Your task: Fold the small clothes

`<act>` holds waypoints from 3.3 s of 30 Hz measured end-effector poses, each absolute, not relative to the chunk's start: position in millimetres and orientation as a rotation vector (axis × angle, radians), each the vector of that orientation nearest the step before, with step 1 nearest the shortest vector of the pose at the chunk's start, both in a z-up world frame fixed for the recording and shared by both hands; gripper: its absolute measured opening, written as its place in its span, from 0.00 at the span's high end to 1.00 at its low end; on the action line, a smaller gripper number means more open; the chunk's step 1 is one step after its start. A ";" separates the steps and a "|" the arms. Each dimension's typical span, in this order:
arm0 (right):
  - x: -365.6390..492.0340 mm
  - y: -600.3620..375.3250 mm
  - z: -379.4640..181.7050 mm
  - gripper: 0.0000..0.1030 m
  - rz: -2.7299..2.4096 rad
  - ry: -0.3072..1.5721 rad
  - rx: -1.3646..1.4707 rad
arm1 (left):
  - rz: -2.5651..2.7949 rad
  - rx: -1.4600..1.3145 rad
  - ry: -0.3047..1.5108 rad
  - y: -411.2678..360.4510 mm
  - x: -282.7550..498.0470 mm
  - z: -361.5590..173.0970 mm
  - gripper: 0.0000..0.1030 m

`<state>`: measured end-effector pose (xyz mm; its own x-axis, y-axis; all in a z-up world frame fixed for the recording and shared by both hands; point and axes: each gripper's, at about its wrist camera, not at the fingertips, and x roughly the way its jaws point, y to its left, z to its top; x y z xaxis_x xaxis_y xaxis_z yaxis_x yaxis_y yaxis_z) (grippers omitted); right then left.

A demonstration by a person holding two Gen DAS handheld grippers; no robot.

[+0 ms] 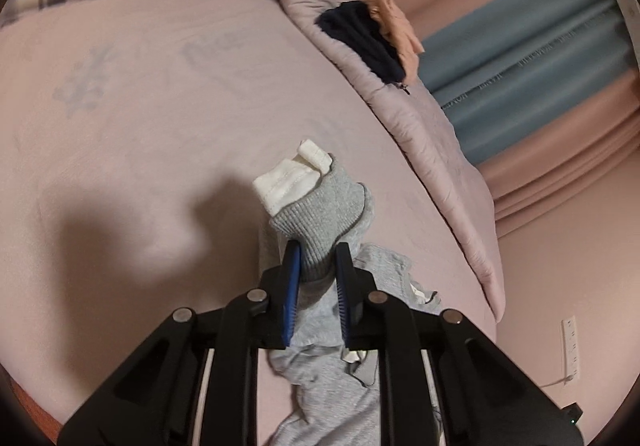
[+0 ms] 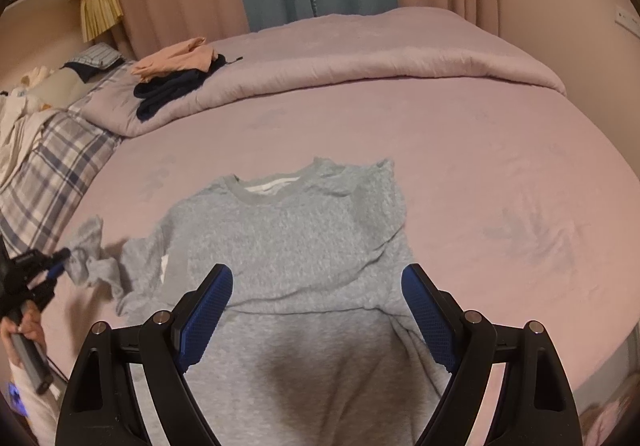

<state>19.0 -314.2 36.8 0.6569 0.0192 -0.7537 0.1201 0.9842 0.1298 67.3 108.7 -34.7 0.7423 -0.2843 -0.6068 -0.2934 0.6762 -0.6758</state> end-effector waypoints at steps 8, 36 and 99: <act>13.3 -325.6 42.2 0.16 -0.077 0.832 0.197 | -0.053 -0.799 0.775 82.1 71.6 -24.4 0.84; -1.6 -354.4 41.8 0.16 -0.119 0.805 0.262 | -0.238 -0.632 0.849 -14.8 94.8 -10.8 0.86; 36.2 -311.7 13.6 0.16 0.084 0.928 0.210 | -0.032 -0.688 0.925 22.9 57.6 -48.4 0.20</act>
<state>36.2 -311.7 13.6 0.5981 0.1617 -0.7849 0.0186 0.9764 0.2154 57.6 22.9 -48.3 0.6173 -0.3101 -0.7230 -0.2589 0.7878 -0.5589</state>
